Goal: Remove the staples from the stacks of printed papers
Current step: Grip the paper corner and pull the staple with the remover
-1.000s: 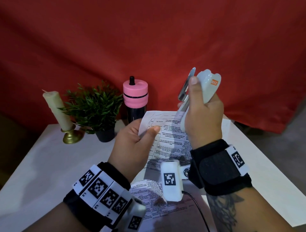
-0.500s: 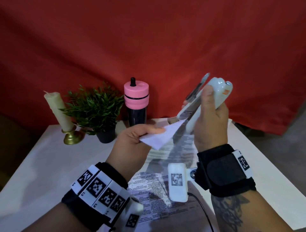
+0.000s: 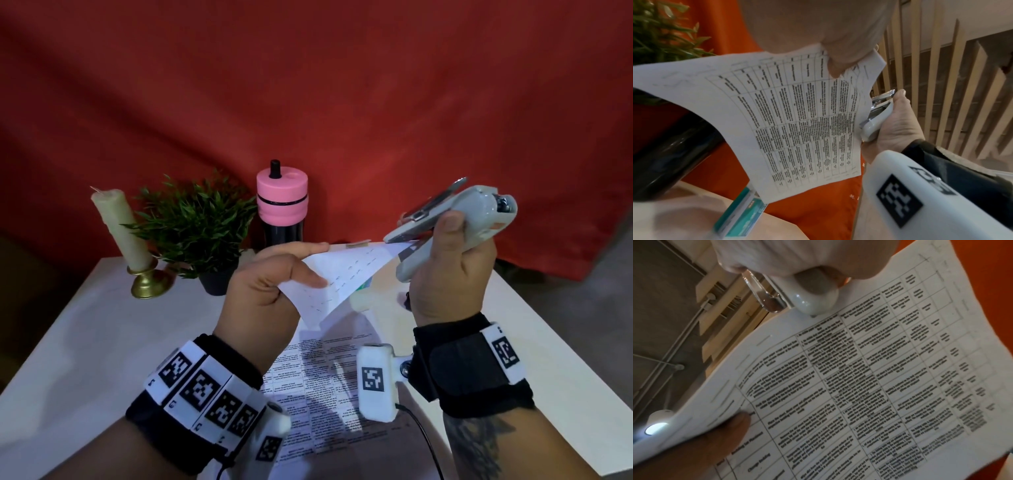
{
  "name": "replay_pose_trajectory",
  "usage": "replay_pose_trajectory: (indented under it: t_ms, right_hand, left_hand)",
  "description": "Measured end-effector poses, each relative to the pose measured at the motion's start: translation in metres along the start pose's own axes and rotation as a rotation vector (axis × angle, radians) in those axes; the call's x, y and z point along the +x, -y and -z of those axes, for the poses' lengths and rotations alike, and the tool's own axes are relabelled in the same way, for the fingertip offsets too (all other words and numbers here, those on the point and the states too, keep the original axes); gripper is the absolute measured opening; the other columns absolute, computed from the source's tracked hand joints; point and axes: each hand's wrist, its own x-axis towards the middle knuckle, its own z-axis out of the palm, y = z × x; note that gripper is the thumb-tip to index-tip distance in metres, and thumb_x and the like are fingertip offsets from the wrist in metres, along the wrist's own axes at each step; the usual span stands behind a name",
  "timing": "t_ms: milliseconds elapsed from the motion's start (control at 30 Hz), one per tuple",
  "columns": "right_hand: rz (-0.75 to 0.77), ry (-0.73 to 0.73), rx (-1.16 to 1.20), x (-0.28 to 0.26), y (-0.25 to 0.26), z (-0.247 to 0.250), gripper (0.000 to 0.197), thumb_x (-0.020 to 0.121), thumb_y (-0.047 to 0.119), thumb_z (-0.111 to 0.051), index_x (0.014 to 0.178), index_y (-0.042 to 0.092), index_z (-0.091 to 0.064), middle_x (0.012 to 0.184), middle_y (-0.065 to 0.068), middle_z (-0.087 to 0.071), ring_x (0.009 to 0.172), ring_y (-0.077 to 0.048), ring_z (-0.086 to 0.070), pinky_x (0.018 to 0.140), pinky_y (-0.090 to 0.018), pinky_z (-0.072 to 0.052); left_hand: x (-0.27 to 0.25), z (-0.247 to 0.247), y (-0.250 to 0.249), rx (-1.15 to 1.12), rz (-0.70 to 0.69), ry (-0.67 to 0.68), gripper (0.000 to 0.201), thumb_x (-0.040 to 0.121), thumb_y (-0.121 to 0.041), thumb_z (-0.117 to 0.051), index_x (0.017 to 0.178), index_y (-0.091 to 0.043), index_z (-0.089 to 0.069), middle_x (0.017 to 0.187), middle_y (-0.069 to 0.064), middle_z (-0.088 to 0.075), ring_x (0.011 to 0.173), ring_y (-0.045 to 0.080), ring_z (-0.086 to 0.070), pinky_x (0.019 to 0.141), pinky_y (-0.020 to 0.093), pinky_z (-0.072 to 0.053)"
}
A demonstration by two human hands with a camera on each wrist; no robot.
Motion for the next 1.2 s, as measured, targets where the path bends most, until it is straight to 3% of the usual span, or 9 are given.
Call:
replay_pose_trajectory:
  t_ms: [133,300,400,500,633,767,933,1067,1200]
  right_hand:
    - [0.014,0.008,-0.009,0.002,0.003,0.000,0.047,0.078,0.073,-0.053,0.082,0.026,-0.049,0.061,0.025,-0.054,0.060,0.007,-0.050,0.061,-0.011,-0.039]
    - [0.038,0.025,-0.007,0.008,0.007,0.002,0.037,0.084,0.059,-0.054,0.081,0.022,-0.049,0.059,0.020,-0.052,0.059,0.000,-0.050,0.059,-0.017,-0.042]
    - [0.016,0.029,-0.043,0.015,0.007,0.004,0.026,0.083,0.051,-0.052,0.082,0.025,-0.052,0.067,0.015,-0.052,0.062,-0.002,-0.052,0.060,-0.017,-0.043]
    - [-0.075,0.009,-0.100,0.020,0.005,0.008,0.023,0.083,0.051,-0.058,0.083,0.029,-0.054,0.072,0.014,-0.055,0.065,0.002,-0.054,0.061,-0.015,-0.044]
    - [-0.199,0.024,-0.313,0.025,-0.009,0.025,0.020,0.087,0.042,-0.067,0.079,0.029,-0.055,0.068,0.012,-0.057,0.056,0.003,-0.053,0.057,-0.017,-0.043]
    - [-0.434,0.200,-0.674,0.020,-0.031,0.056,0.031,0.082,0.051,-0.066,0.089,0.023,-0.058,0.076,0.004,-0.061,0.068,-0.016,-0.058,0.060,-0.029,-0.044]
    - [-0.733,0.337,-1.120,0.003,-0.070,0.104,0.042,0.083,0.048,-0.063,0.107,0.015,-0.050,0.098,-0.007,-0.064,0.089,-0.028,-0.060,0.079,-0.036,-0.047]
    - [-0.878,0.427,-1.122,-0.007,-0.082,0.126,0.032,0.086,0.047,-0.063,0.099,0.018,-0.062,0.086,-0.006,-0.066,0.075,-0.024,-0.060,0.061,-0.024,-0.043]
    - [-0.929,0.622,-1.180,-0.014,-0.096,0.137,0.028,0.091,0.048,-0.050,0.092,0.024,-0.063,0.097,-0.005,-0.070,0.079,-0.023,-0.062,0.064,-0.029,-0.043]
  left_hand:
    - [0.001,-0.001,0.001,-0.036,0.034,-0.004,0.050,0.070,0.033,-0.052,0.071,-0.013,-0.071,0.110,-0.003,-0.071,0.106,0.013,-0.065,0.088,0.030,-0.053]
    - [0.005,-0.005,-0.006,-0.147,0.122,-0.017,0.029,0.085,0.015,-0.057,0.084,-0.012,-0.068,0.102,-0.006,-0.073,0.100,0.012,-0.067,0.084,0.028,-0.055]
    - [0.010,-0.006,-0.006,-0.087,0.249,-0.013,0.021,0.093,-0.004,-0.059,0.111,-0.014,-0.063,0.105,-0.005,-0.073,0.101,0.009,-0.068,0.086,0.028,-0.055]
    - [0.011,-0.004,0.005,0.135,0.432,0.052,0.019,0.092,-0.015,-0.061,0.110,-0.022,-0.062,0.099,-0.009,-0.073,0.093,0.005,-0.069,0.083,0.035,-0.058]
    - [0.012,-0.003,0.008,0.321,0.554,0.169,0.024,0.088,-0.007,-0.051,0.100,-0.026,-0.059,0.089,-0.010,-0.069,0.084,0.011,-0.067,0.074,0.034,-0.058]
    - [0.011,-0.004,0.013,0.485,0.558,0.304,0.034,0.086,-0.003,-0.048,0.108,-0.026,-0.058,0.082,-0.012,-0.063,0.072,0.005,-0.059,0.055,0.020,-0.044]
    - [0.011,-0.007,0.021,0.659,0.441,0.222,0.035,0.087,-0.003,-0.046,0.112,-0.023,-0.060,0.093,0.005,-0.065,0.080,0.023,-0.057,0.071,0.028,-0.045]
    - [0.016,-0.011,0.014,0.670,0.350,0.091,0.016,0.085,-0.007,-0.045,0.080,-0.021,-0.050,0.075,0.006,-0.058,0.076,0.031,-0.056,0.077,0.041,-0.046]
    - [0.023,-0.025,0.007,0.843,0.252,0.073,0.025,0.078,-0.024,-0.033,0.087,-0.021,-0.055,0.069,0.001,-0.059,0.075,0.027,-0.056,0.094,0.045,-0.034]
